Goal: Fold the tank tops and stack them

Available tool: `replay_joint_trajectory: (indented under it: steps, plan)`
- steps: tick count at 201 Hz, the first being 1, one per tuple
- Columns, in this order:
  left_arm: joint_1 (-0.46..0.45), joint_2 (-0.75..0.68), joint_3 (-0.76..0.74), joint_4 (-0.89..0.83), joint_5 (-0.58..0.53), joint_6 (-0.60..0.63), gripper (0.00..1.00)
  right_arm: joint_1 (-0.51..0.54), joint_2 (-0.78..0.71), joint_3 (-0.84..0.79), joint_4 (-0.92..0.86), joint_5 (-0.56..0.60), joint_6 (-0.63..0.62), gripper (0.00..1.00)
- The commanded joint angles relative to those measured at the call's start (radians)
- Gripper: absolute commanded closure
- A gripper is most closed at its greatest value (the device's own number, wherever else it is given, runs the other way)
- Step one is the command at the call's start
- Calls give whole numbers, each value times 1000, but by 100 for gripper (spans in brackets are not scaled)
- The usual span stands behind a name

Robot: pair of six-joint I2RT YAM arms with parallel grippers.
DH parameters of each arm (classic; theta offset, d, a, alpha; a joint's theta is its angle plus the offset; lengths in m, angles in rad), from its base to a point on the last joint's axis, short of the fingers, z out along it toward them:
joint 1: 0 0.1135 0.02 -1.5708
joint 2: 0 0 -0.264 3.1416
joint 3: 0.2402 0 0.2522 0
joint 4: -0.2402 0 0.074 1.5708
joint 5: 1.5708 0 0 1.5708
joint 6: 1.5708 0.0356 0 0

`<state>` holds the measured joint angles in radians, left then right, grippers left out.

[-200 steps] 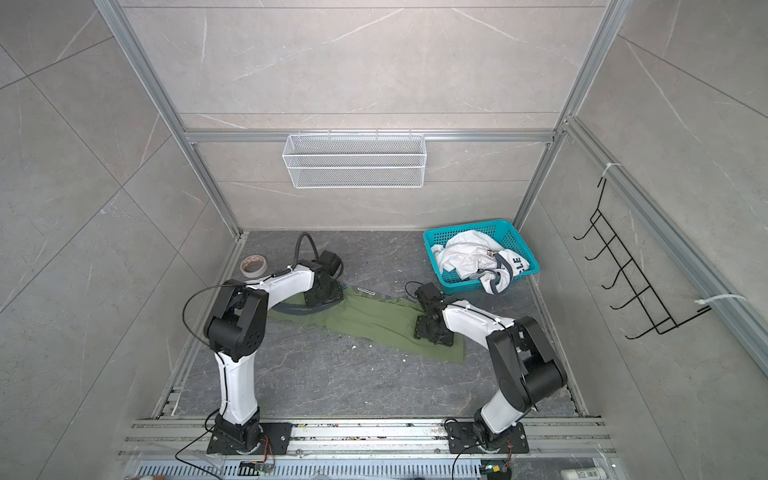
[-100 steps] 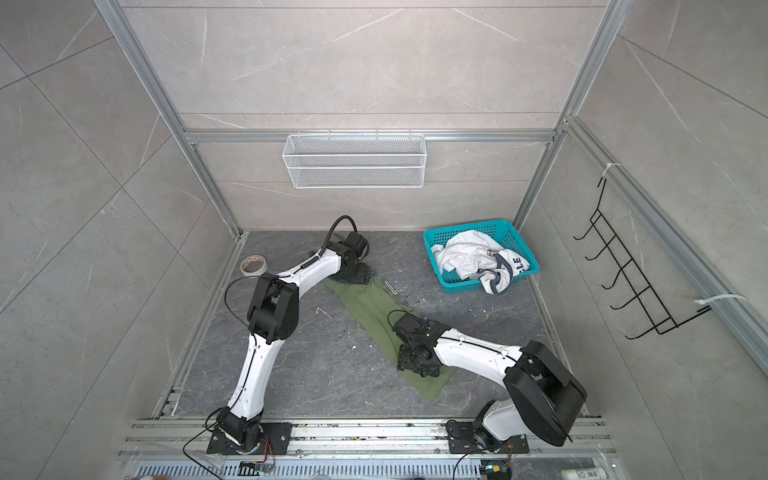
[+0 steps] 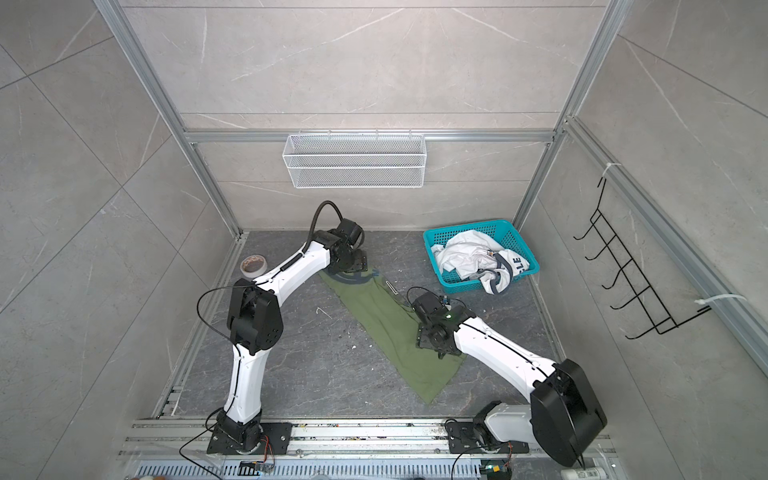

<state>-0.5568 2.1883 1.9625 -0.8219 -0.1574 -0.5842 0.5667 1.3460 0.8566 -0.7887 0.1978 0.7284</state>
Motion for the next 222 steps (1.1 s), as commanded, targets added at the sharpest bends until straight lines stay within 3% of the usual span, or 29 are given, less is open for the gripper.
replay_joint_trajectory:
  steps: [1,58,117,163,195,222]
  plan:
    - [-24,42,-24,16,41,-88,19,-19,62,-17,10,-21,-48,21]
    - [-28,195,59,-4,17,-50,25,27,154,-78,74,-84,-42,23]
    - [-4,278,117,31,8,107,24,305,240,-95,158,-190,118,24]
    - [12,322,199,59,62,221,23,520,325,47,180,-200,215,23]
    - [12,363,302,28,94,250,23,579,351,125,184,-197,235,23]
    - [11,358,363,1,129,258,21,586,287,136,136,-156,223,23]
